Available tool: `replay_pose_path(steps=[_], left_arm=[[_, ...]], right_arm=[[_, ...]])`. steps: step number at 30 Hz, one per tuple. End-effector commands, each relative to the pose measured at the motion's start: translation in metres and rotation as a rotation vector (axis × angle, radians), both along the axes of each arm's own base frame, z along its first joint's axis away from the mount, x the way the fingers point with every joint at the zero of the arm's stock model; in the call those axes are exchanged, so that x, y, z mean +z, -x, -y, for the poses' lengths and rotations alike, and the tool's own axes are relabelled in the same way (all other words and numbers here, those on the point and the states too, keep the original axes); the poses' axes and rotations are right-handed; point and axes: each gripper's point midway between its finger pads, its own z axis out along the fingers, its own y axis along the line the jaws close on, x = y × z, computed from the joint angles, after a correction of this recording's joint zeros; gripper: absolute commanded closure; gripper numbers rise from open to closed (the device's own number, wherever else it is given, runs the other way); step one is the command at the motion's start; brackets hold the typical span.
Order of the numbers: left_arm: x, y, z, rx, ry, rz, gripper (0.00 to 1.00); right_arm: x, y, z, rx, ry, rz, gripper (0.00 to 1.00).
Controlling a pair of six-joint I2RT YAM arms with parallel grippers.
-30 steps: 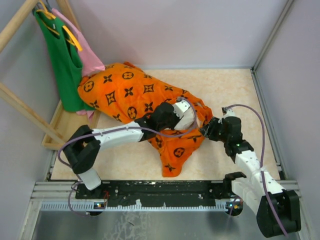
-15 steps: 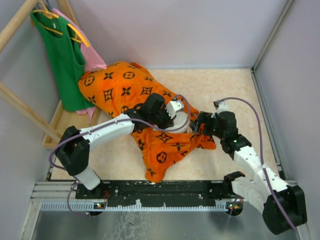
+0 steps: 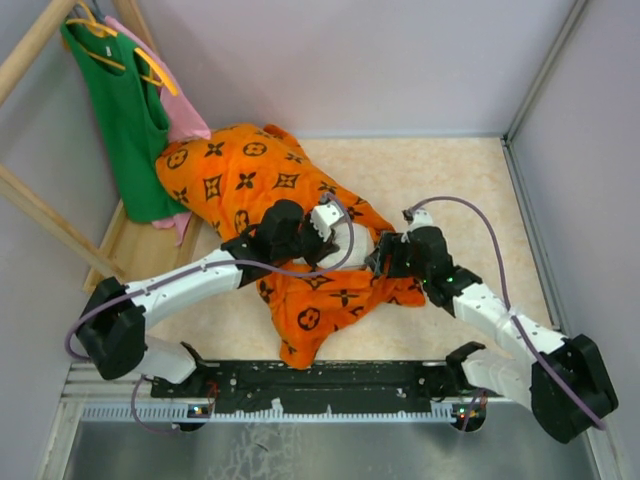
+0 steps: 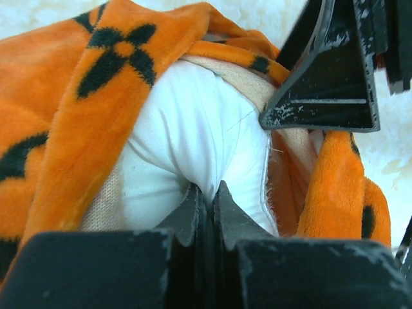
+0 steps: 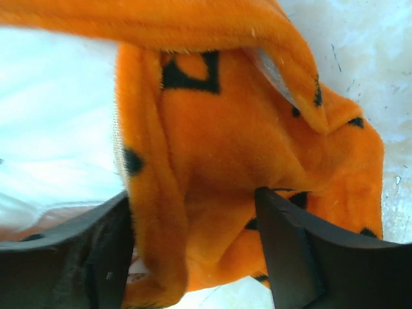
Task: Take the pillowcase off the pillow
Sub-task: Remove the pillow from the pillowcase.
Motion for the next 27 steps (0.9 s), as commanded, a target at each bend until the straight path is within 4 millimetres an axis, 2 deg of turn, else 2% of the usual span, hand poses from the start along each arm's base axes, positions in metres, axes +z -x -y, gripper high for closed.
replay_pose_path(steps=[1,2,4,8,12,16,20,24,27], left_arm=[[0.066,-0.032,-0.013,0.195,0.2,0.172,1.0],[0.067,-0.032,-0.017,0.212,0.216,0.183,1.0],[0.077,-0.029,-0.018,0.208,0.245,0.194,1.0],[0.103,-0.021,-0.011,0.126,0.253,0.237,1.0],[0.128,-0.038,-0.02,0.167,0.242,0.377,1.0],[0.15,-0.062,-0.037,0.191,0.355,0.408,1.0],[0.165,-0.112,-0.07,0.379,0.434,0.481,1.0],[0.176,-0.167,-0.109,0.543,0.613,0.496,1.0],[0.15,-0.207,-0.14,0.818,0.637,0.483,1.0]], right_arm=[[-0.008,-0.008,0.007,-0.057,-0.048,-0.021,0.38],[-0.013,-0.01,0.008,-0.059,-0.098,-0.045,0.44],[-0.031,-0.014,0.022,-0.11,-0.183,-0.115,0.58],[-0.051,-0.015,0.038,-0.172,-0.244,-0.166,0.73],[-0.046,-0.014,0.042,-0.175,-0.229,-0.129,0.8],[-0.03,-0.02,0.046,-0.174,-0.205,-0.08,0.84],[-0.014,-0.027,0.042,-0.162,-0.229,-0.038,0.83],[-0.006,-0.03,0.035,-0.148,-0.269,-0.011,0.81],[0.0,-0.032,0.029,-0.133,-0.31,0.012,0.81]])
